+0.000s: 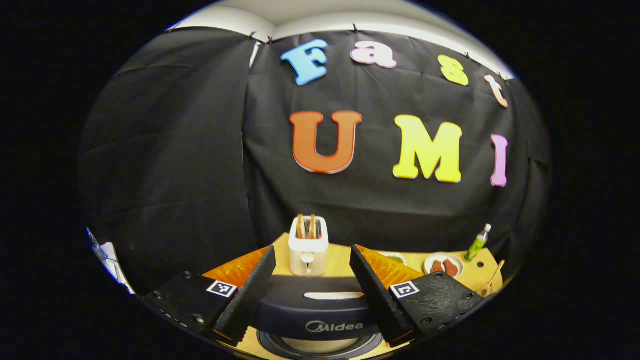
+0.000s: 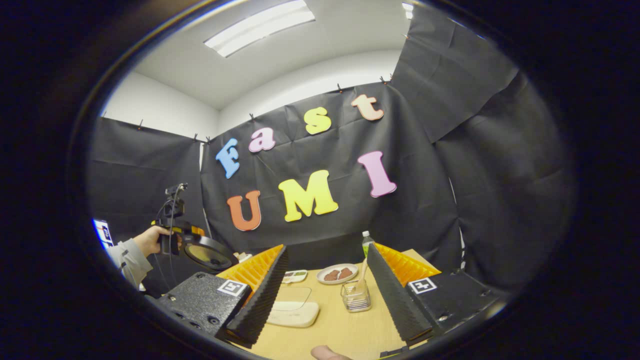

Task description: Close the left gripper, press the button to open the rice cooker; take a wooden spoon from the chopstick holder with the right hand, scoop a spoonful of rice and pour it into the rice cooker, then put the wooden spoon back into the chopstick holder.

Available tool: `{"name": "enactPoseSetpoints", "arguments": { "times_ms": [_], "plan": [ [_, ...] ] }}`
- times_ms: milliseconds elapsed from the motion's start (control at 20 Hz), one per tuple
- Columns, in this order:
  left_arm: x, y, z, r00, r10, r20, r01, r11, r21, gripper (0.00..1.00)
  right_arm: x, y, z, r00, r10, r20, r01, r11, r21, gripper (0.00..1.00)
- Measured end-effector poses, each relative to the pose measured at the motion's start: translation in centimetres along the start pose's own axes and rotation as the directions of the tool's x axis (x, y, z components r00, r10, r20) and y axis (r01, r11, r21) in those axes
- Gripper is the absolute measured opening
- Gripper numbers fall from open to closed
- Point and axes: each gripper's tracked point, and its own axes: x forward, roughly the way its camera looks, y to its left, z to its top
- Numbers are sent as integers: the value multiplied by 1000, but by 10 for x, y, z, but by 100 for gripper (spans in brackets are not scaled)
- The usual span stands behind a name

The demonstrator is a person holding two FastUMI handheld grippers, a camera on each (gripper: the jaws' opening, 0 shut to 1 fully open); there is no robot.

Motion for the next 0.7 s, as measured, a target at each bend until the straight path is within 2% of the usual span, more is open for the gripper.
{"name": "enactPoseSetpoints", "arguments": {
  "times_ms": [50, 100, 150, 200, 300, 350, 400, 450, 550, 650, 700],
  "plan": [
    [-9, -6, -31, 995, -25, -101, 25, 1000, -2, 96, -3, 0, 4, 1000, -5, 7, 5, 1000, -1, 100],
    [-15, -7, -47, 989, -24, -147, 25, 1000, 5, 97, -5, 2, 8, 1000, -12, 13, 12, 1000, -3, 100],
    [-20, -8, -48, 992, -34, -119, 37, 999, 28, 100, -8, 3, 11, 1000, -16, 21, 16, 1000, -2, 100],
    [-11, -8, -48, 994, -37, -107, 41, 998, 37, 100, -11, 5, 16, 999, -18, 29, 18, 1000, 1, 91],
    [-9, -8, -60, 992, -47, -119, 50, 998, 27, 100, -17, 10, 22, 999, -11, 42, 10, 1000, 7, 91],
    [-10, -8, -71, 987, -51, -149, 55, 998, 25, 100, -19, 13, 24, 999, -5, 45, 5, 1000, 5, 100],
    [-10, -9, -78, 983, -54, -176, 59, 998, 26, 100, -20, 15, 24, 999, 0, 44, 0, 1000, -3, 91],
    [-12, -9, -88, 976, -54, -209, 62, 998, 30, 100, -22, 17, 25, 999, 5, 44, -5, 1000, -12, 100],
    [-11, -8, -106, 956, -32, -290, 45, 998, 38, 100, -24, 18, 27, 999, 10, 50, -9, 1000, -19, 91],
    [-13, -7, -116, 946, -18, -323, 36, 998, 51, 100, -26, 19, 28, 999, 12, 52, -11, 1000, -23, 100],
    [-13, -8, -114, 947, -18, -320, 36, 998, 48, 100, -27, 18, 29, 999, 14, 52, -13, 1000, -23, 100]
  ]
}}
